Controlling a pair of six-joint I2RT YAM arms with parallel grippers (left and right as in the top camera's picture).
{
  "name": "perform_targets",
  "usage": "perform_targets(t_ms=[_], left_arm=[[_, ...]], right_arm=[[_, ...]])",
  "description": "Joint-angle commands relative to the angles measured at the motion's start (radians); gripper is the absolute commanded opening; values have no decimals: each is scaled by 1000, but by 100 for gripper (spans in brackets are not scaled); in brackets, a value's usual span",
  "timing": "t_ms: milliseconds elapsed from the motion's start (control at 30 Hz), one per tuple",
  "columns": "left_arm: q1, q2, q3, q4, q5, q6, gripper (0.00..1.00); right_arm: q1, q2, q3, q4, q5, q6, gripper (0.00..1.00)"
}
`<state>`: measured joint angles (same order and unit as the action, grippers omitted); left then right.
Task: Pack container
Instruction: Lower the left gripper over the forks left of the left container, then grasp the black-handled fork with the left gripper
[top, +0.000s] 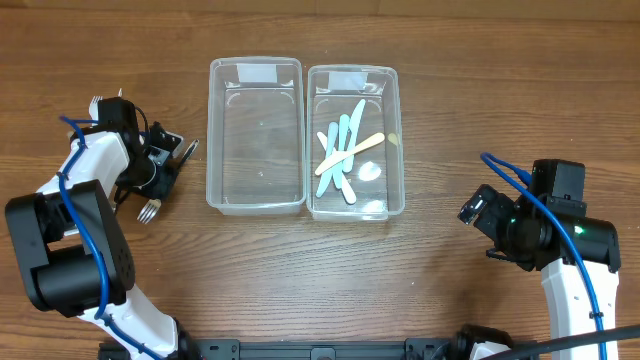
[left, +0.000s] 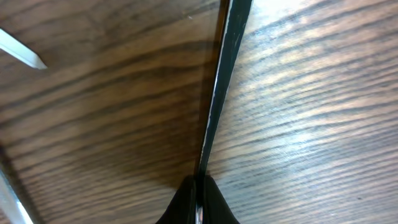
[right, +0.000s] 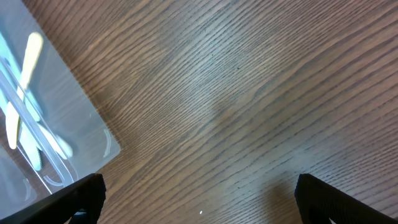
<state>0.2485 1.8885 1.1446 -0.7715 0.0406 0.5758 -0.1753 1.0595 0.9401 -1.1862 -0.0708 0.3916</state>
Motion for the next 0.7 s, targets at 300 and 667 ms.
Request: perform_targets(t_ms=[300,667], left_arm=[[0,39,171,-167,27,-95,4],[-2,-5,248,-223,27,-131,4]], right_arm=[[3,-3,2,16,18,-3,100],[3,-3,2,16,18,-3,100]])
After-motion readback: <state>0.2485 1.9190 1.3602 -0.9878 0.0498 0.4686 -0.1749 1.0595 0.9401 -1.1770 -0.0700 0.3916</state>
